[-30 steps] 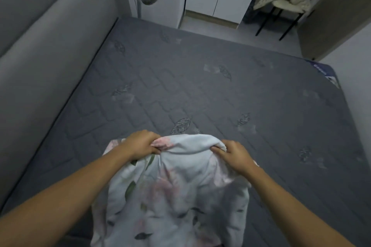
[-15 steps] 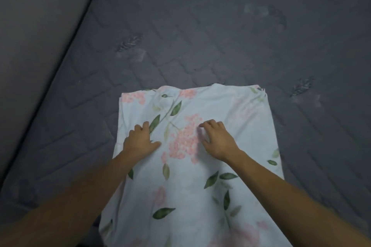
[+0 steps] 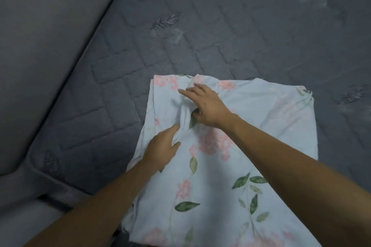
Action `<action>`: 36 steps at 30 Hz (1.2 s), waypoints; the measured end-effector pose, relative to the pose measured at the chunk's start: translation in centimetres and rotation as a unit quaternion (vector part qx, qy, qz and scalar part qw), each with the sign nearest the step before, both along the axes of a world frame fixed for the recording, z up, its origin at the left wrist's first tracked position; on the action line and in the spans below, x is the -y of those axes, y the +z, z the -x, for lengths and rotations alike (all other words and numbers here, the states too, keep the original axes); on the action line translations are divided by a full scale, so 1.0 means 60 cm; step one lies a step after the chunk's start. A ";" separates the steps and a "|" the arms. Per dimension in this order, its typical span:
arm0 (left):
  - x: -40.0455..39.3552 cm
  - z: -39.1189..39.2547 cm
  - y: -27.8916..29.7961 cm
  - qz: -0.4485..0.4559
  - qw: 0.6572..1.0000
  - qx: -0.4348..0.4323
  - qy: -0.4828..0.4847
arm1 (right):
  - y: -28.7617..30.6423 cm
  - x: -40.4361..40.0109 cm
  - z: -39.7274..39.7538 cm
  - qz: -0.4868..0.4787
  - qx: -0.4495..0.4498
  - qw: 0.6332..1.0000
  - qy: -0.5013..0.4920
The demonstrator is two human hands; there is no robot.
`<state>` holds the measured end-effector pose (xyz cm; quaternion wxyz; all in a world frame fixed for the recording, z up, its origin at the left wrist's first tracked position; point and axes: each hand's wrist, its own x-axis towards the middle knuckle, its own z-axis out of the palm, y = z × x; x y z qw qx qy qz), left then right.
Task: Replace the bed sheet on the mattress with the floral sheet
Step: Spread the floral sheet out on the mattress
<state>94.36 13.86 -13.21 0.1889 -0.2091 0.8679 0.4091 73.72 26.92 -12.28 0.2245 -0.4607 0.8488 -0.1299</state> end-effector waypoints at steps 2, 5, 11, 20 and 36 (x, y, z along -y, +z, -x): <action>-0.005 -0.021 0.001 -0.007 1.000 -0.008 -0.026 | 0.002 -0.008 0.000 -0.054 0.011 0.998 0.038; -0.012 -0.046 -0.003 -0.010 0.999 0.016 -0.047 | 0.007 -0.053 -0.005 -0.084 -0.001 0.995 0.046; -0.024 -0.098 -0.029 0.030 0.996 -0.030 -0.081 | 0.013 -0.173 -0.012 -0.110 -0.015 0.993 0.037; -0.093 -0.134 -0.002 -0.062 0.995 -0.026 -0.080 | 0.049 -0.308 -0.014 -0.165 -0.049 0.985 -0.016; -0.246 -0.222 0.059 0.167 0.979 0.068 0.098 | 0.101 -0.394 -0.099 -0.037 -0.128 0.986 -0.102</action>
